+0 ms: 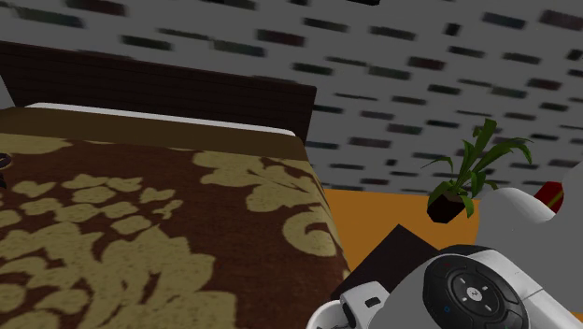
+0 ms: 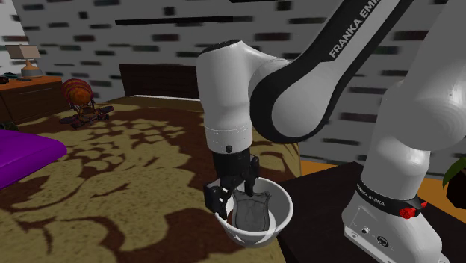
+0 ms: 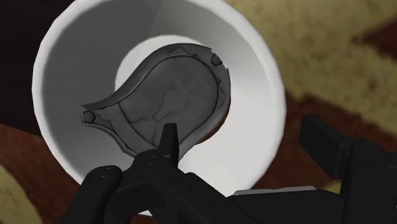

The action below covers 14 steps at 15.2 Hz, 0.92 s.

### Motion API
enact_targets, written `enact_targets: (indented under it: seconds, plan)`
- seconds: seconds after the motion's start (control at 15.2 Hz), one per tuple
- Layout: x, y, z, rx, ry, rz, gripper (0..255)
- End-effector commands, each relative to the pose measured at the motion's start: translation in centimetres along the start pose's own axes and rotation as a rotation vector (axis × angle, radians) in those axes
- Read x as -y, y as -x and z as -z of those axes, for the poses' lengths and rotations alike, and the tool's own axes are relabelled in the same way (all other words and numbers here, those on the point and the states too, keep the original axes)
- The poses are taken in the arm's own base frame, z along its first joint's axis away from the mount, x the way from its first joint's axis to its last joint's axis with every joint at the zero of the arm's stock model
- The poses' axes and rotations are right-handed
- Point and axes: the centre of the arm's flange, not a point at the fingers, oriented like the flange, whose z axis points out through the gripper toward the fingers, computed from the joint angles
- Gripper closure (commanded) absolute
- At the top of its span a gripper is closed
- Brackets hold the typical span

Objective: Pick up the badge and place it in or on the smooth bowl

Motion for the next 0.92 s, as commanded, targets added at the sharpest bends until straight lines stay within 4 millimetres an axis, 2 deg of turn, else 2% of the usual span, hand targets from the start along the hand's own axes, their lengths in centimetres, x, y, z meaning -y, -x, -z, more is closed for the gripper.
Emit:
enact_targets:
  seconds: [0.0,0.07,0.33,0.86]
  plan:
    - [0.0,0.0,0.0,0.0,0.0,0.0,0]
    - [0.0,0.0,0.0,0.0,0.0,0.0,0]
    - [0.0,0.0,5.0,0.0,0.0,0.0,0]
    - [0.0,0.0,5.0,0.0,0.0,0.0,0]
